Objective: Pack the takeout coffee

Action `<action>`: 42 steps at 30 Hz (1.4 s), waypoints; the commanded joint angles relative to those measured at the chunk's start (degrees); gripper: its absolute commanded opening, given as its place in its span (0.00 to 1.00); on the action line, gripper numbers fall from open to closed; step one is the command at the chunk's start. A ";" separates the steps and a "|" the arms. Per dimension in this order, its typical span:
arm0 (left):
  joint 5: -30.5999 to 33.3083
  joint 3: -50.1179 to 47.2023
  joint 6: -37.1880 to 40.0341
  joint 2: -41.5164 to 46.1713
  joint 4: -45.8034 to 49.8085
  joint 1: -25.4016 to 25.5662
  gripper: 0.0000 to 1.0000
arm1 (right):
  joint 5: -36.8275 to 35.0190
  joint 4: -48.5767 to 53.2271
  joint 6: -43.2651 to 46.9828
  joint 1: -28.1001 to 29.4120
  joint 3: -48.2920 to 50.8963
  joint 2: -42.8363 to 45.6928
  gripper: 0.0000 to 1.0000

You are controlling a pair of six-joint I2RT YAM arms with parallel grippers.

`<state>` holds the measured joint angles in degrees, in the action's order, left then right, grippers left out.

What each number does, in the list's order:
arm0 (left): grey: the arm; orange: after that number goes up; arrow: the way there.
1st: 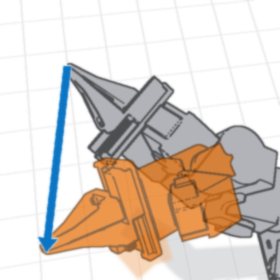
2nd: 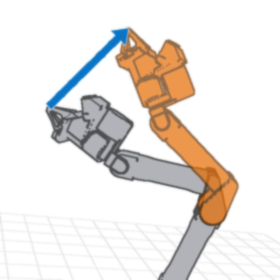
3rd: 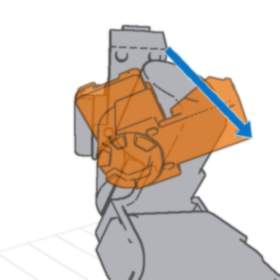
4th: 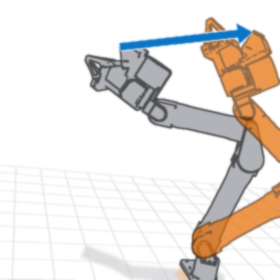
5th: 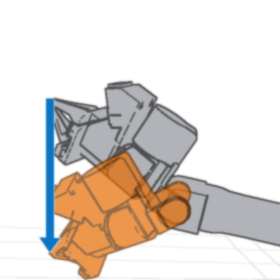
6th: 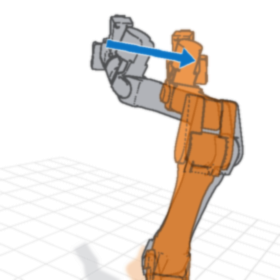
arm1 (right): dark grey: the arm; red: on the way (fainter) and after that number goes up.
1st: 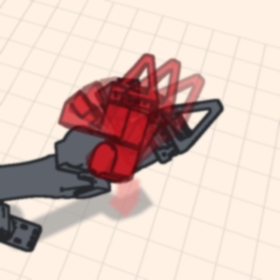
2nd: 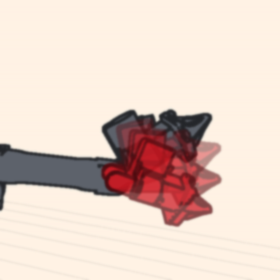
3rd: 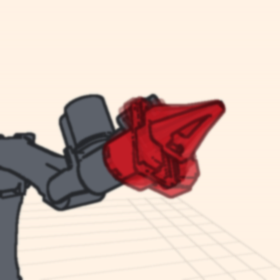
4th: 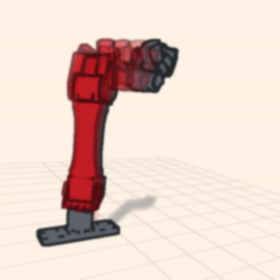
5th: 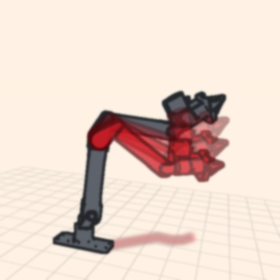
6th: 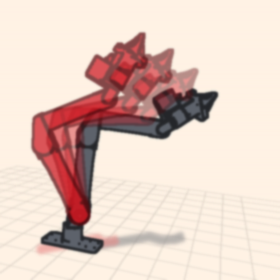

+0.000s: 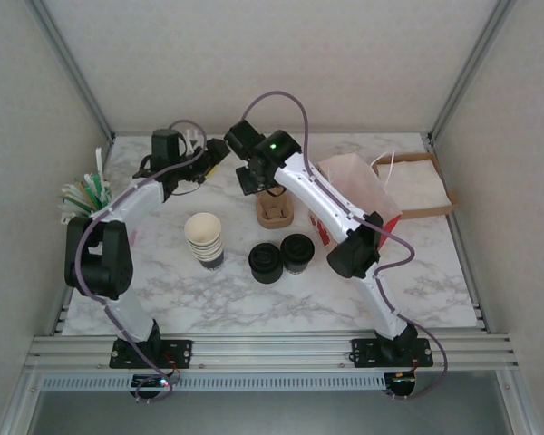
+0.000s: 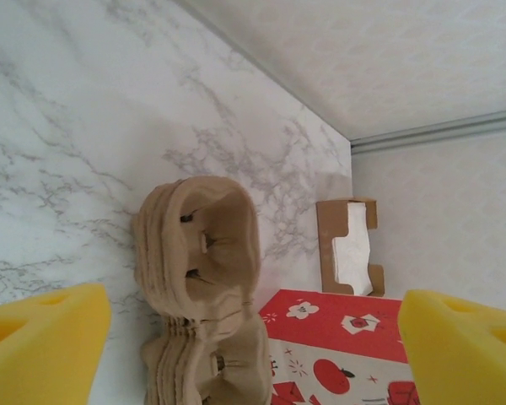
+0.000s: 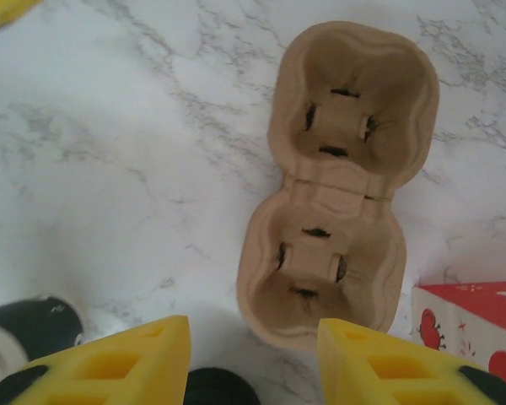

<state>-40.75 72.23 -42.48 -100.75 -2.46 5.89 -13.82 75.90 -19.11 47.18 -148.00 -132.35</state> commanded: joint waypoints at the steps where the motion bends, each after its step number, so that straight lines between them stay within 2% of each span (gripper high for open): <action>1: -2.35 -0.51 0.26 -2.07 -3.35 -0.11 0.79 | 0.60 -1.97 -1.82 -2.18 -0.25 -3.19 0.42; 6: -4.31 -0.81 1.51 -6.03 -3.32 0.08 0.56 | 2.70 -3.29 -3.30 -4.11 -0.68 -6.33 0.39; 7: -4.68 -1.01 1.67 -6.74 -3.47 0.08 0.51 | 3.09 -3.60 -3.37 -5.91 -0.78 -6.87 0.39; 11: -5.72 -0.64 2.84 -8.76 -2.54 0.49 0.41 | 3.74 -3.39 -3.49 -7.21 -2.00 -9.08 0.39; 24: -5.74 -0.42 4.95 -12.25 -1.17 4.02 0.38 | 6.56 -4.18 -3.26 -8.46 -1.86 -12.40 0.42; 42: -4.29 -0.71 6.16 -11.51 0.35 5.29 0.31 | 4.25 -3.10 -3.86 -8.73 -1.61 -13.82 0.46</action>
<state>-45.23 71.75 -37.52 -112.55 -2.76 10.74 -7.92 71.75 -21.96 38.87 -148.09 -144.29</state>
